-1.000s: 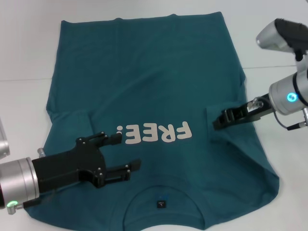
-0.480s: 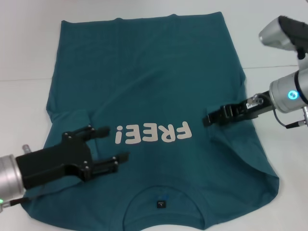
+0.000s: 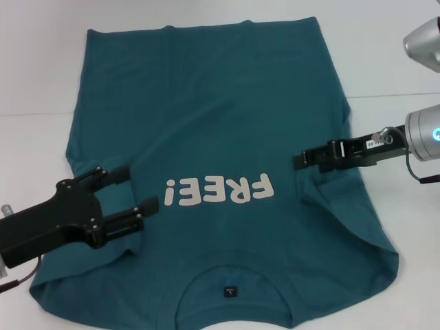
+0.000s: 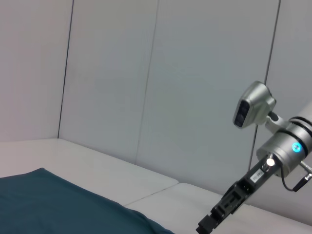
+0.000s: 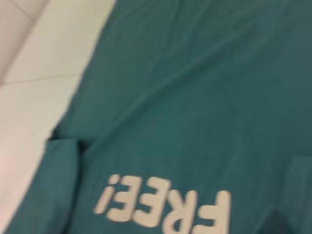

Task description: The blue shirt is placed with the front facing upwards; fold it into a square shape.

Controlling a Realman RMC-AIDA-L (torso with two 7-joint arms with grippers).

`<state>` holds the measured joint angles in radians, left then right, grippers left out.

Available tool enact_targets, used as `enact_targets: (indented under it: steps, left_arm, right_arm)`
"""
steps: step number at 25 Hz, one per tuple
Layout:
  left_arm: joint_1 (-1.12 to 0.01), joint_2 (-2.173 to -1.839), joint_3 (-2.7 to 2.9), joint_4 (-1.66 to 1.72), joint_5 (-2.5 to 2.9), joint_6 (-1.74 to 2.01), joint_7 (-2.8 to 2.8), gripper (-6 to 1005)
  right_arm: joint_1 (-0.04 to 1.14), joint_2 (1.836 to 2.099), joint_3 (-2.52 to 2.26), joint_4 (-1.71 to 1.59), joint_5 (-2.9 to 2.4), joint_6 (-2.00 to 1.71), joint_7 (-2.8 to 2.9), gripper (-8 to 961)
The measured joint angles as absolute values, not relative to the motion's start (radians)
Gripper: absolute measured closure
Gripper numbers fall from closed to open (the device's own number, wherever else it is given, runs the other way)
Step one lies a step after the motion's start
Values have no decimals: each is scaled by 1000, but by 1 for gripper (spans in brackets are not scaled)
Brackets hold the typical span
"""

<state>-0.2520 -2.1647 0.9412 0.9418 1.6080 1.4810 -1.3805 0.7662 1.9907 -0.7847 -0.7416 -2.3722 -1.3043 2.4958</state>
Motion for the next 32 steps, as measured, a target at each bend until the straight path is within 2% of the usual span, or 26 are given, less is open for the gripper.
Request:
enact_targets:
  steps: [9, 16, 32]
  left_arm:
    - [-256, -2165, 940, 942, 1603, 1477, -1380, 163]
    - [-258, -2166, 940, 929, 1603, 1473, -1375, 164]
    - [-259, -2164, 942, 930, 1607, 1474, -1374, 164]
  right_arm:
    - [825, 2001, -809, -746, -2486, -1208, 2523, 204]
    - [862, 2032, -881, -731, -2533, -1176, 2560, 207]
    - [853, 2041, -945, -705, -2537, -1168, 2591, 222]
